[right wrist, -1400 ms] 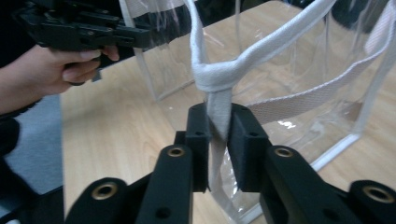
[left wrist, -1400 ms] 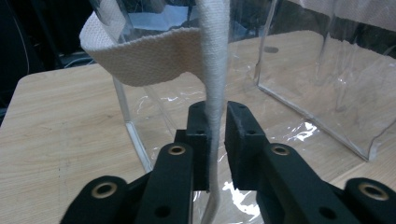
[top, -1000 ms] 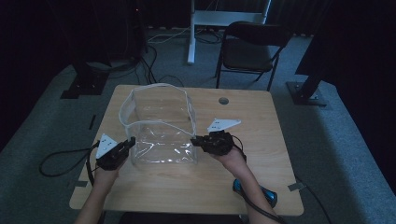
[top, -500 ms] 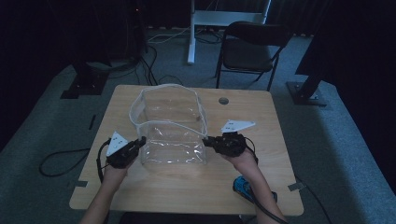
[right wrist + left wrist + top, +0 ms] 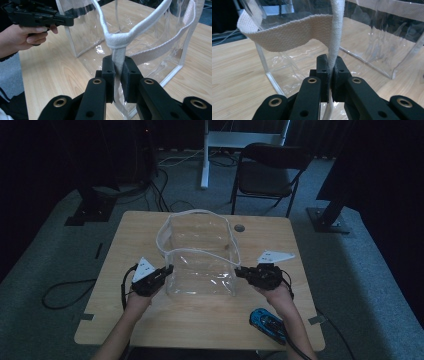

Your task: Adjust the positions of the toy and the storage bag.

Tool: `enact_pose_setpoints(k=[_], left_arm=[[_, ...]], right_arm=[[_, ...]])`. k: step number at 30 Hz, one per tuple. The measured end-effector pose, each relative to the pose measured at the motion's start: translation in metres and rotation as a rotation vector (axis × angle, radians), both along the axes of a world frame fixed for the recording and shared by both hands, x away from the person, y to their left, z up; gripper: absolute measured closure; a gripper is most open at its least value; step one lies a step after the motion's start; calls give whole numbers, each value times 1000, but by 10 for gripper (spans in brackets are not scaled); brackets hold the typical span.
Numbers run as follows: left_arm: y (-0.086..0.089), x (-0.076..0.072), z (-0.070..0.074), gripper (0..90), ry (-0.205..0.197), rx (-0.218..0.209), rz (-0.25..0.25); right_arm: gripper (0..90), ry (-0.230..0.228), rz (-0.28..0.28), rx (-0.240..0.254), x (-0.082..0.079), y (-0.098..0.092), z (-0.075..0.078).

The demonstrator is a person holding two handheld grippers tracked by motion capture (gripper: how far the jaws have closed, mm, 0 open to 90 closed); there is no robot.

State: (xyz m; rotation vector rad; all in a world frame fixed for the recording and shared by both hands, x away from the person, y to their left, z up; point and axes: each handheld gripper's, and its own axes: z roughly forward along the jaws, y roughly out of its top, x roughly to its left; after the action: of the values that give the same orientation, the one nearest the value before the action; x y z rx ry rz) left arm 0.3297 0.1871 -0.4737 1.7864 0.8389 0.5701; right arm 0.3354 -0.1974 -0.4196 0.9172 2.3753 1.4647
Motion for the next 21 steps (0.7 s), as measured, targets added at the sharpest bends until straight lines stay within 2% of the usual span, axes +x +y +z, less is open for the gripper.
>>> enact_pose_setpoints(k=[9,21], left_arm=[[-28,7,2,868,3,15,-62],[-60,8,2,868,10,23,-135]], right_arm=[[816,4,-53,5,-8,-32,-1],[816,10,-112,25,-18,-67,-3]])
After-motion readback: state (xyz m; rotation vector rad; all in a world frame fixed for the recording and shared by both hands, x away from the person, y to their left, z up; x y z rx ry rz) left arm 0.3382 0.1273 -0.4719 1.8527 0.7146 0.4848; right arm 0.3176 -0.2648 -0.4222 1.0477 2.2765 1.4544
